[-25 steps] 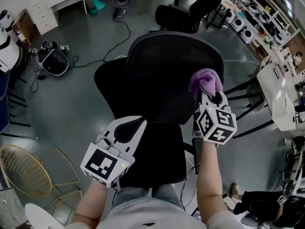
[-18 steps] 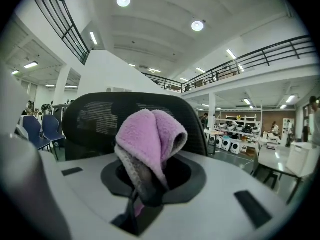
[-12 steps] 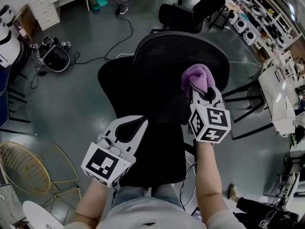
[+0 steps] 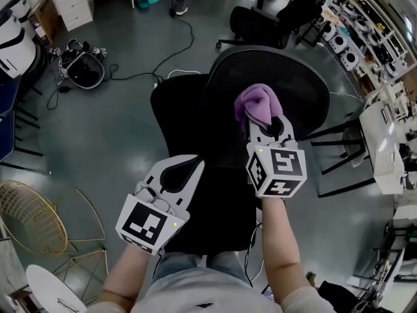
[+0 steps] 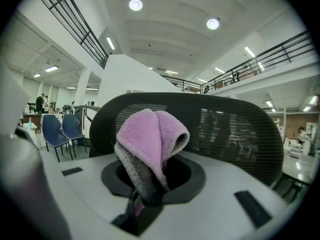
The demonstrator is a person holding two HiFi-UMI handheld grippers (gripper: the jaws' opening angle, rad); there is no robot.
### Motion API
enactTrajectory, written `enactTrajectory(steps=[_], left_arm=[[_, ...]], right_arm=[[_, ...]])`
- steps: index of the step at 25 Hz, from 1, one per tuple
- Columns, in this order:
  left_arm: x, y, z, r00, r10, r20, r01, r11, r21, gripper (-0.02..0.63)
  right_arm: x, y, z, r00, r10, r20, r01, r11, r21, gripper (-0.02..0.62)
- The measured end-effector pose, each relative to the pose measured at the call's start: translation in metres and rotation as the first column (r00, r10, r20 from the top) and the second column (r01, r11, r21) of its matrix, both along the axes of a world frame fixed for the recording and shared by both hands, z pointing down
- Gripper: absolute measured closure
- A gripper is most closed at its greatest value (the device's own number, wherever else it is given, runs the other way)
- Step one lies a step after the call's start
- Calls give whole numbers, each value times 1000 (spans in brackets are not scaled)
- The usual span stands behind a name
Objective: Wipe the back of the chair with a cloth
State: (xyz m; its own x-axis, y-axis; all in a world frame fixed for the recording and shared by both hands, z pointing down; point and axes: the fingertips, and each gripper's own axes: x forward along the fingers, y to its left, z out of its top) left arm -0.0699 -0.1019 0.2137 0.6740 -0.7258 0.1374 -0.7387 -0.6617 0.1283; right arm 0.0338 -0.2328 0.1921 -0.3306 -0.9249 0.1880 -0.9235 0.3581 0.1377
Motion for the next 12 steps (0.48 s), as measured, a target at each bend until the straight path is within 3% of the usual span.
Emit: enactTrajectory(steps=[12], left_arm=[[-24,3,3,996,-92,6,92,996,22,594]], right_arm=[[-58,13,1,992,-123,27,123,992,-5,499]])
